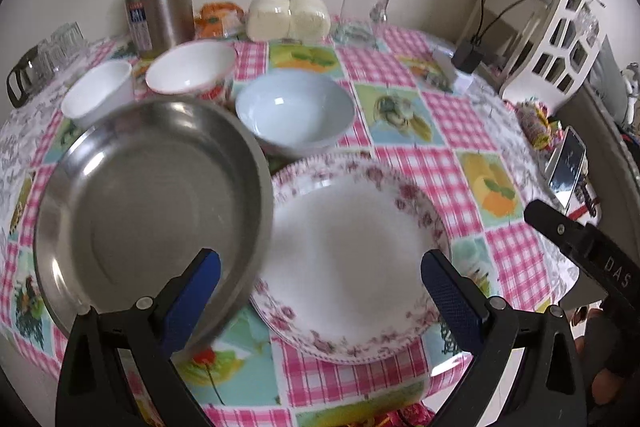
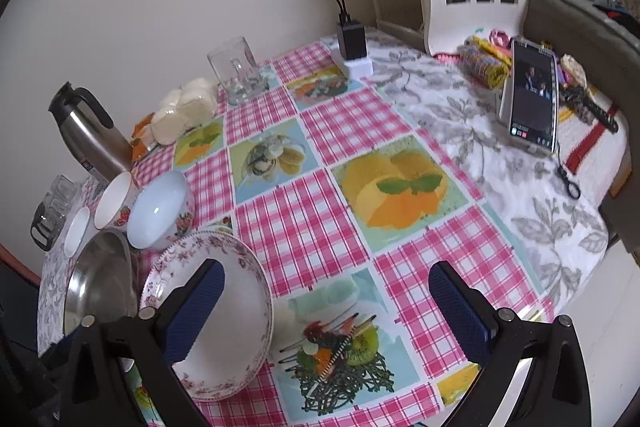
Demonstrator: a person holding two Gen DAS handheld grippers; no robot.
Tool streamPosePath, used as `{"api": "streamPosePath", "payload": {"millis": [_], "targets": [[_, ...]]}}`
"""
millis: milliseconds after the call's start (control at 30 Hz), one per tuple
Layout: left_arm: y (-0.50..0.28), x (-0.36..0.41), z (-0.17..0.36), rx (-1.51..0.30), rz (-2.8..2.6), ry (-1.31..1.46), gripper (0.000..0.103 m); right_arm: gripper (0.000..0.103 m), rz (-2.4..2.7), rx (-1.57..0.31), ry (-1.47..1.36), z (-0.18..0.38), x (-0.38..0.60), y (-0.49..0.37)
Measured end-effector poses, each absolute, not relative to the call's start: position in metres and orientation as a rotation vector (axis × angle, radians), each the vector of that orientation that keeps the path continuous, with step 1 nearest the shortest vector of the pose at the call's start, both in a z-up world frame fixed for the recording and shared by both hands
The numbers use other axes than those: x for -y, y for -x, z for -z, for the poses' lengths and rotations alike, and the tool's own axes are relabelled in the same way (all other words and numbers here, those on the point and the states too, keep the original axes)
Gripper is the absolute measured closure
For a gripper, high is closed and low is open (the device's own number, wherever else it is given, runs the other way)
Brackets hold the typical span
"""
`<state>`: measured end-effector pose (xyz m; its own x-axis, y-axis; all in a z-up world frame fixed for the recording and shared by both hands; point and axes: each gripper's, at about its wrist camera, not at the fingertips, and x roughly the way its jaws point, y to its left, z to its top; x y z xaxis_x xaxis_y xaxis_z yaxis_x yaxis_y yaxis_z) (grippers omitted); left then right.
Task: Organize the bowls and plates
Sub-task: 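Move the right gripper to the rim of the pink floral-rimmed plate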
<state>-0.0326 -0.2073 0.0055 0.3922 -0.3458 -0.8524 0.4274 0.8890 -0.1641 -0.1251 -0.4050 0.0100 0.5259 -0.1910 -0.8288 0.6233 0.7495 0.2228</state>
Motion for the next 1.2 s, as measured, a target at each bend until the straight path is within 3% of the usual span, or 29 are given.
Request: {"api": "streamPosePath", "payload": {"millis": [567, 1067, 1200], "targets": [[0.05, 0.219, 0.014, -1.095, 0.425, -0.148, 0.003, 0.001, 0.438, -1.017, -0.623, 0.035, 0.399, 0.109], [0.061, 0.218, 0.03, -1.164, 0.408, -0.101, 0.003, 0.011, 0.393, -1.083, -0.634, 0.056, 0.388, 0.097], [0.055, 0.209, 0.032, -1.175, 0.385, -0.051, 0.003, 0.02, 0.372, -1.096, -0.649, 0.062, 0.385, 0.094]]}}
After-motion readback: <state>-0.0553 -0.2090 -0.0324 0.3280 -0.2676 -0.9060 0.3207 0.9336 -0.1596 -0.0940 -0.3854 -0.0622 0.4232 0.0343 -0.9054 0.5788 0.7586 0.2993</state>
